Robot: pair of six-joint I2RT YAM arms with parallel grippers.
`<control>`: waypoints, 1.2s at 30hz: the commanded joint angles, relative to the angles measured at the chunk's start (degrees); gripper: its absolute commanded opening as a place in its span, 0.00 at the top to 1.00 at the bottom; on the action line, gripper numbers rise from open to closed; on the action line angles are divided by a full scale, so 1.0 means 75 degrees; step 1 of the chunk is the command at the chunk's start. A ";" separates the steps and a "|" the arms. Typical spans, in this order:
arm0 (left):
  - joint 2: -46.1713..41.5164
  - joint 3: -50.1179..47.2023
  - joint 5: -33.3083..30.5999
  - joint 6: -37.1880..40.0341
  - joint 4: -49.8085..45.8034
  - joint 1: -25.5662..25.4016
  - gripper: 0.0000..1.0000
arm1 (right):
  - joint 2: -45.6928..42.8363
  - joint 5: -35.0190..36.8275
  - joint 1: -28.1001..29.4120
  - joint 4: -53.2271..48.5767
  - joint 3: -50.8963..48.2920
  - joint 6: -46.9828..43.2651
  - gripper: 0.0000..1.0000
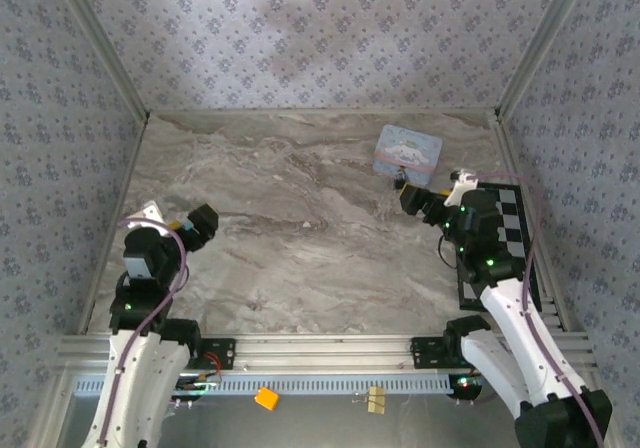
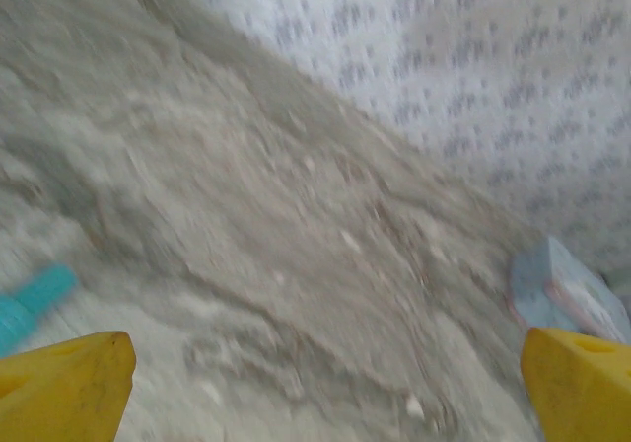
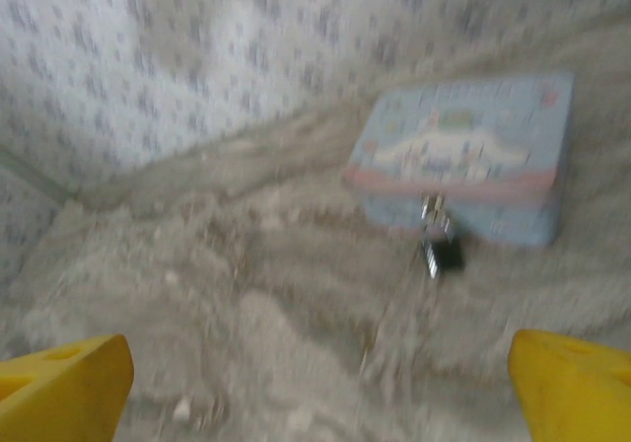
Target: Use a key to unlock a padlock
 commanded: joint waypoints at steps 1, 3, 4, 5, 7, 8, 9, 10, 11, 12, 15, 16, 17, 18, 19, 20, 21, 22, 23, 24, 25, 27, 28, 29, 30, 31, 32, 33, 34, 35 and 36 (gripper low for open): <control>-0.0149 -0.0644 0.1282 -0.0337 -0.0464 -0.0077 0.00 | 0.0214 0.0059 0.0826 -0.1578 0.0270 0.0383 0.01; -0.0109 -0.0801 0.1249 -0.0162 -0.0623 -0.0175 0.00 | 0.0389 0.0500 0.1676 -0.1752 0.0281 0.0545 0.01; -0.0112 -0.0808 0.1181 -0.0108 -0.0684 -0.0242 0.00 | 0.0508 0.0776 0.2185 -0.1825 0.0281 0.0642 0.01; -0.0114 -0.0808 0.1105 -0.0063 -0.0659 -0.0333 0.00 | 0.0637 0.1064 0.2687 -0.1893 0.0290 0.0805 0.01; -0.0155 -0.0815 0.0899 0.0111 -0.0533 -0.0491 0.00 | 0.0929 0.1393 0.3515 -0.1825 0.0263 0.1149 0.02; -0.0192 -0.0828 0.0704 0.0217 -0.0520 -0.0551 0.00 | 0.1154 0.1483 0.3995 -0.1703 0.0247 0.1365 0.03; -0.0233 -0.0864 0.0582 0.0315 -0.0494 -0.0571 0.00 | 0.1434 0.1611 0.4481 -0.1557 0.0266 0.1636 0.04; -0.0297 -0.0904 0.0512 0.0405 -0.0453 -0.0571 0.00 | 0.1697 0.1725 0.4920 -0.1440 0.0306 0.1803 0.05; -0.0401 -0.0969 0.0435 0.0472 -0.0411 -0.0576 0.00 | 0.2032 0.1857 0.5404 -0.1320 0.0395 0.1977 0.05; -0.0559 -0.1054 0.0341 0.0530 -0.0406 -0.0573 0.00 | 0.2447 0.1939 0.5779 -0.1231 0.0557 0.2087 0.05; -0.1171 -0.1281 0.0094 0.0723 -0.0477 -0.0573 0.00 | 0.3531 0.1934 0.6672 -0.1246 0.1224 0.2250 0.07; -0.1399 -0.1346 0.0034 0.0799 -0.0523 -0.0577 0.00 | 0.3840 0.1846 0.6848 -0.1271 0.1440 0.2262 0.08; -0.1654 -0.1408 -0.0078 0.0864 -0.0623 -0.0571 0.00 | 0.4186 0.1775 0.7014 -0.1299 0.1661 0.2267 0.08; -0.1934 -0.1468 -0.0193 0.0901 -0.0729 -0.0571 0.00 | 0.4508 0.1683 0.7170 -0.1308 0.1911 0.2267 0.09; -0.2214 -0.1513 -0.0280 0.0904 -0.0807 -0.0571 0.00 | 0.4791 0.1578 0.7298 -0.1296 0.2129 0.2261 0.09; -0.2501 -0.1554 -0.0379 0.0895 -0.0892 -0.0573 0.00 | 0.5114 0.1442 0.7412 -0.1306 0.2375 0.2244 0.11; -0.2773 -0.1602 -0.0471 0.0871 -0.1004 -0.0577 0.00 | 0.5445 0.1280 0.7507 -0.1356 0.2641 0.2245 0.11; -0.2991 -0.1628 -0.0534 0.0853 -0.1095 -0.0570 0.00 | 0.5726 0.1126 0.7572 -0.1403 0.2861 0.2250 0.12; -0.2971 -0.1603 -0.0601 0.0845 -0.1164 -0.0571 0.00 | 0.6058 0.0961 0.7638 -0.1495 0.3126 0.2247 0.14; -0.2868 -0.1582 -0.0621 0.0838 -0.1166 -0.0570 0.00 | 0.6375 0.0859 0.7708 -0.1666 0.3424 0.2200 0.15; -0.2845 -0.1581 -0.0633 0.0825 -0.1153 -0.0571 0.00 | 0.6652 0.0788 0.7736 -0.1871 0.3714 0.2147 0.16; -0.2930 -0.1604 -0.0689 0.0777 -0.1191 -0.0570 0.00 | 0.7208 0.0603 0.7831 -0.2354 0.4310 0.1975 0.20; -0.3005 -0.1616 -0.0726 0.0754 -0.1233 -0.0577 0.00 | 0.7408 0.0498 0.7874 -0.2478 0.4670 0.1918 0.22; -0.3004 -0.1600 -0.0780 0.0735 -0.1273 -0.0576 0.00 | 0.7619 0.0378 0.7917 -0.2568 0.4883 0.1861 0.24; -0.2996 -0.1603 -0.0825 0.0707 -0.1291 -0.0576 0.00 | 0.7790 0.0320 0.7971 -0.2648 0.5062 0.1819 0.26; -0.3017 -0.1615 -0.0842 0.0685 -0.1307 -0.0571 0.00 | 0.7926 0.0289 0.8009 -0.2742 0.5214 0.1789 0.27; -0.3009 -0.1614 -0.0859 0.0671 -0.1326 -0.0570 0.00 | 0.8081 0.0257 0.8034 -0.2862 0.5368 0.1765 0.29; -0.3014 -0.1623 -0.0870 0.0659 -0.1330 -0.0571 0.00 | 0.8221 0.0197 0.8045 -0.2966 0.5490 0.1724 0.32; -0.3014 -0.1623 -0.0877 0.0638 -0.1330 -0.0571 0.00 | 0.8340 0.0131 0.8042 -0.3025 0.5597 0.1688 0.34; -0.3020 -0.1628 -0.0873 0.0630 -0.1318 -0.0572 0.00 | 0.8462 0.0069 0.8046 -0.3099 0.5717 0.1650 0.36; -0.3020 -0.1640 -0.0885 0.0612 -0.1323 -0.0571 0.00 | 0.8619 -0.0037 0.8055 -0.3165 0.5850 0.1613 0.38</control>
